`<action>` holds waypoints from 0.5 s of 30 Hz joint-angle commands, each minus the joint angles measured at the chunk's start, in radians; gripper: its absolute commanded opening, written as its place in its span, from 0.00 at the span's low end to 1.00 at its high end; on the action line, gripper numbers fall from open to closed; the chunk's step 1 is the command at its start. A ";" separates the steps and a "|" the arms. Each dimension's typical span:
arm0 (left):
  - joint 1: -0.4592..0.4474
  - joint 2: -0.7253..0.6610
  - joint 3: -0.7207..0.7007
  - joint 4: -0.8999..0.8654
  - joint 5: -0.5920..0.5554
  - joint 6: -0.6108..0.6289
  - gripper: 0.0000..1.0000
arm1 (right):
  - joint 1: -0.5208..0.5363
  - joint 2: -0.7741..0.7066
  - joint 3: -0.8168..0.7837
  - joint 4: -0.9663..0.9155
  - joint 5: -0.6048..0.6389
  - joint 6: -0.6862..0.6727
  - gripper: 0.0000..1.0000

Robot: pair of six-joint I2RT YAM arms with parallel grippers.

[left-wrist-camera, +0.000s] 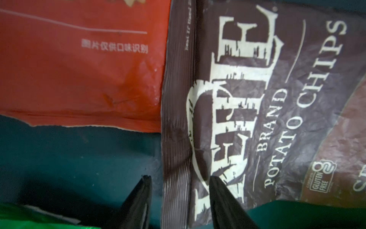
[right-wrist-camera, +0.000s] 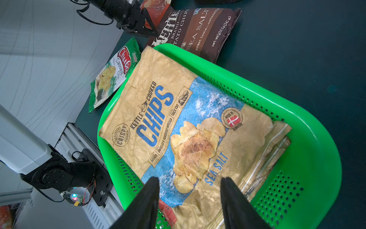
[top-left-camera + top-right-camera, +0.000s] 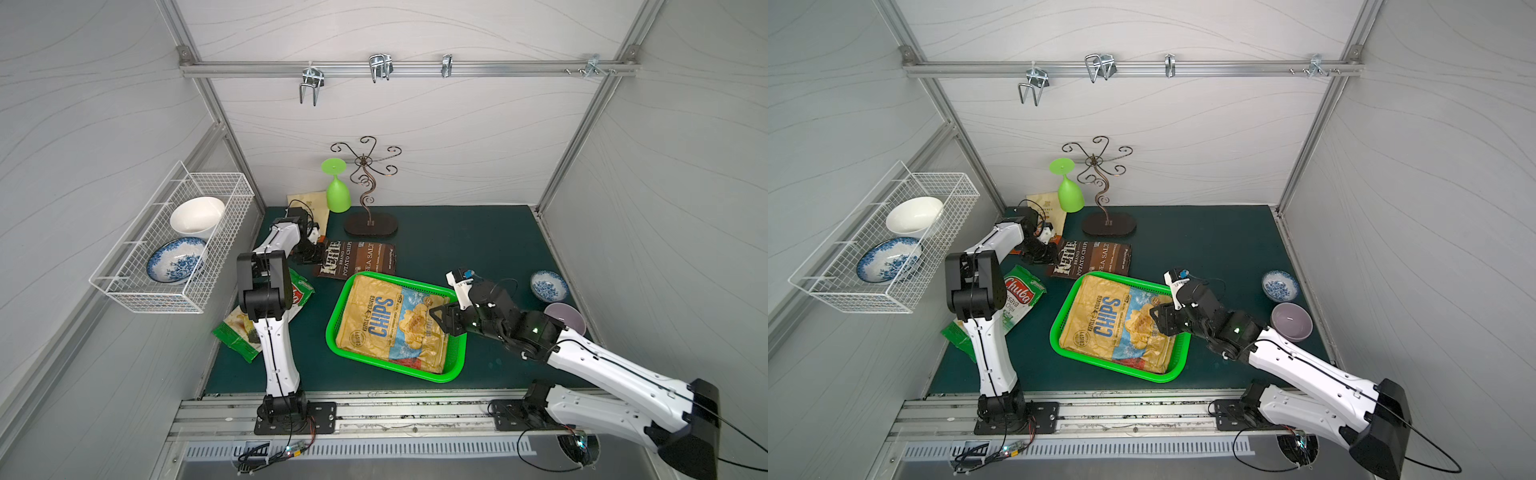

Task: Put the potato chips into the basket
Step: Pick up the potato chip from the center of the board.

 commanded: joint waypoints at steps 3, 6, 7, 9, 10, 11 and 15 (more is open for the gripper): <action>0.002 0.042 0.040 -0.024 0.049 0.024 0.50 | -0.004 -0.019 0.000 -0.019 0.012 0.005 0.53; 0.002 0.049 0.041 -0.032 0.080 0.037 0.50 | -0.004 -0.017 0.003 -0.017 0.011 0.004 0.53; 0.001 0.051 0.042 -0.035 0.090 0.039 0.50 | -0.004 -0.014 0.004 -0.016 0.011 0.004 0.53; 0.002 0.052 0.040 -0.041 0.106 0.042 0.49 | -0.004 -0.010 0.011 -0.019 0.012 0.001 0.53; 0.002 0.051 0.038 -0.044 0.117 0.044 0.48 | -0.004 -0.006 0.015 -0.020 0.011 0.000 0.53; 0.002 0.049 0.035 -0.044 0.127 0.045 0.47 | -0.004 -0.005 0.018 -0.021 0.010 0.000 0.53; 0.001 0.041 0.016 -0.040 0.153 0.047 0.43 | -0.004 0.000 0.027 -0.022 0.008 -0.003 0.53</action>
